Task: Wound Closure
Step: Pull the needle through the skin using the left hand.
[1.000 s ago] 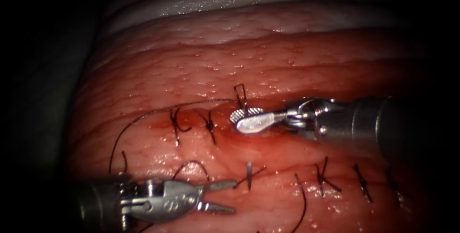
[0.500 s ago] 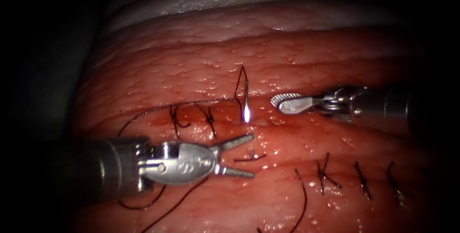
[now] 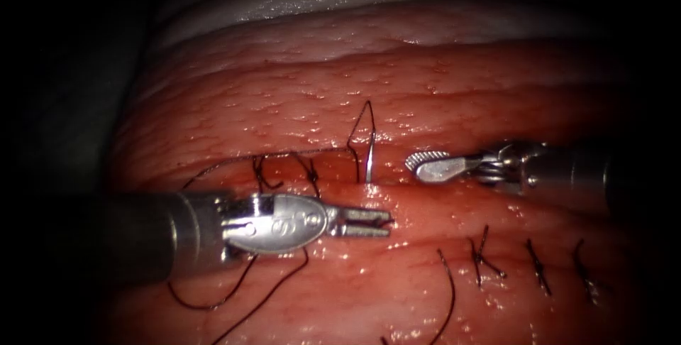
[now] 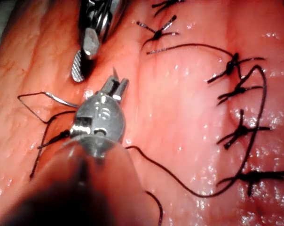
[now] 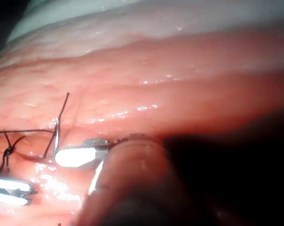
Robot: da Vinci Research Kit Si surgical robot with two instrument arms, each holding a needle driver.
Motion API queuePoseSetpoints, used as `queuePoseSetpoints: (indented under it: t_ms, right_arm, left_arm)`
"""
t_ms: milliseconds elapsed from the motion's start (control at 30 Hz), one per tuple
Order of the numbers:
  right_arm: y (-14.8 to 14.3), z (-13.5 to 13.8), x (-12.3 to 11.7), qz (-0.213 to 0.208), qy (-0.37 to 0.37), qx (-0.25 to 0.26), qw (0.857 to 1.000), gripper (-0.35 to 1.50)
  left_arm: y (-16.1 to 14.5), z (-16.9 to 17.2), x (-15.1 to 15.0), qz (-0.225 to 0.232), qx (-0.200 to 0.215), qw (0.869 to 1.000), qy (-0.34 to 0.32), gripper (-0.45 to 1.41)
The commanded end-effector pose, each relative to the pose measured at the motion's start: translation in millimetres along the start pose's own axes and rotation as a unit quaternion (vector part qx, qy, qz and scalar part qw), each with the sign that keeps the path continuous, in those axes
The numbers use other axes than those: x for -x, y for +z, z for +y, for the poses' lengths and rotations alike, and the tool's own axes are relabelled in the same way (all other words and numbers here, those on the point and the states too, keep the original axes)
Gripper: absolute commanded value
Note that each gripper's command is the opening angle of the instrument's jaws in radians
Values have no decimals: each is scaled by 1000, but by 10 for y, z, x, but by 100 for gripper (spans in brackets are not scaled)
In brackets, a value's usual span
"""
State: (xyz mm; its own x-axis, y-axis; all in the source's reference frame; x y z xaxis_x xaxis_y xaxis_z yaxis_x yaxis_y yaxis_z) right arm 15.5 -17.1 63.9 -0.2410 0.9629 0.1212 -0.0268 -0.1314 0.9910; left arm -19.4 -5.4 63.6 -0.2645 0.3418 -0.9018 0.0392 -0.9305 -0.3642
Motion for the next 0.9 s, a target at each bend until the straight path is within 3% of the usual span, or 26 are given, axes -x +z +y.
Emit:
queuePoseSetpoints:
  t_ms: [33,133,233,267,367,467,567,600,633,667,800,900]
  right_arm:
    - [4,-2,6,-4,4,-3,1000,44]
    - [4,-10,11,-14,-16,-12,1000,54]
    - [4,-18,14,-19,-56,-17,998,73]
    - [4,-23,12,-18,-95,-17,995,68]
    - [4,-31,11,-4,-156,-2,988,51]
    - [6,-42,13,5,-249,9,969,47]
    - [12,-54,23,-1,-318,27,948,47]
    - [18,-60,30,-9,-353,35,935,49]
    - [18,-60,30,-9,-353,35,935,49]
    - [23,-64,35,-16,-374,41,927,52]
    - [35,-67,45,-26,-412,52,909,73]
    - [42,-61,46,-38,-425,62,902,68]
  left_arm:
    - [4,-6,-2,15,18,999,-40,-45]
    - [0,-12,-12,27,36,992,-116,-45]
    - [-11,-20,-25,37,57,966,-248,-45]
    - [-17,-23,-30,43,63,959,-274,-45]
    - [-26,-26,-38,65,65,950,-298,-45]
    - [-37,-28,-49,68,74,939,-330,-45]
    - [-46,-32,-65,68,83,914,-391,-45]
    - [-49,-35,-72,68,86,901,-421,-45]
    - [-49,-35,-72,68,86,901,-421,-45]
    - [-52,-37,-80,67,88,887,-447,-45]
    - [-62,-38,-94,68,100,878,-463,-45]
    - [-76,-32,-109,80,123,874,-463,-45]
